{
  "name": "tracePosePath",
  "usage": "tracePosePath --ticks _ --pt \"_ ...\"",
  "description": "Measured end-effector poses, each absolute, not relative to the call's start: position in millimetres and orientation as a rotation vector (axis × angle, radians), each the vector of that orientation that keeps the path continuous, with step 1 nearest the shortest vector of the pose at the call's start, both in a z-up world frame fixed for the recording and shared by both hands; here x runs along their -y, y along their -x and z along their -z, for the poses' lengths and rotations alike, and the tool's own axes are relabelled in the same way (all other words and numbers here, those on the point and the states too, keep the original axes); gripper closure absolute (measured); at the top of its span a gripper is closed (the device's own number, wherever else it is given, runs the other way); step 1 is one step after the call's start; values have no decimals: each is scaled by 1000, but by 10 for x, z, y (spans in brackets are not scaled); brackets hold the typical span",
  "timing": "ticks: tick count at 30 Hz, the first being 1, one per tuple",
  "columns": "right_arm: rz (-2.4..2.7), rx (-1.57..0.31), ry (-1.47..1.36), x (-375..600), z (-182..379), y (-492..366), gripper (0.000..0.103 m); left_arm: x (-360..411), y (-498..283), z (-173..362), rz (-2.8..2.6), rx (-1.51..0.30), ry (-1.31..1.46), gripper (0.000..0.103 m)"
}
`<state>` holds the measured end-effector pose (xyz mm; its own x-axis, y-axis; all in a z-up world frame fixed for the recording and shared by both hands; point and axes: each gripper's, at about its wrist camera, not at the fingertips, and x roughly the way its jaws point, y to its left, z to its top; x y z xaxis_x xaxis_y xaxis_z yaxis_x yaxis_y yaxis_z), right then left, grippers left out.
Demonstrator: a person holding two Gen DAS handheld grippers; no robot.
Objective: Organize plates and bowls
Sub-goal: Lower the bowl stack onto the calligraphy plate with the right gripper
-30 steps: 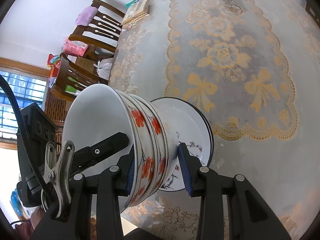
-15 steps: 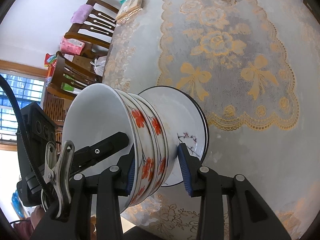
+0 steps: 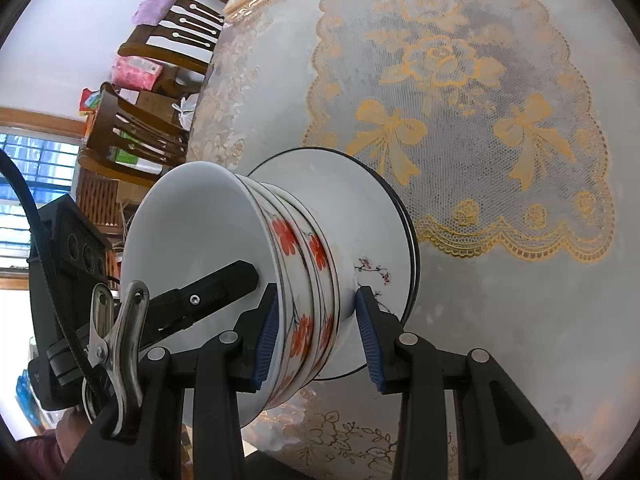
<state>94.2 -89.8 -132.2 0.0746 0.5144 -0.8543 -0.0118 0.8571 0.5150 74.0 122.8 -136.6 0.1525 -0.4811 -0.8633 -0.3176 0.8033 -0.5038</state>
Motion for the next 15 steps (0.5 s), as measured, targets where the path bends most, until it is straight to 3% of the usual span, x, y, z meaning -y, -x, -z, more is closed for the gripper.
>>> tracePosePath --ticks 15 --pt "-413 -1433 -364 823 1339 -975 65 -1196 -793 1402 141 -1451 642 23"
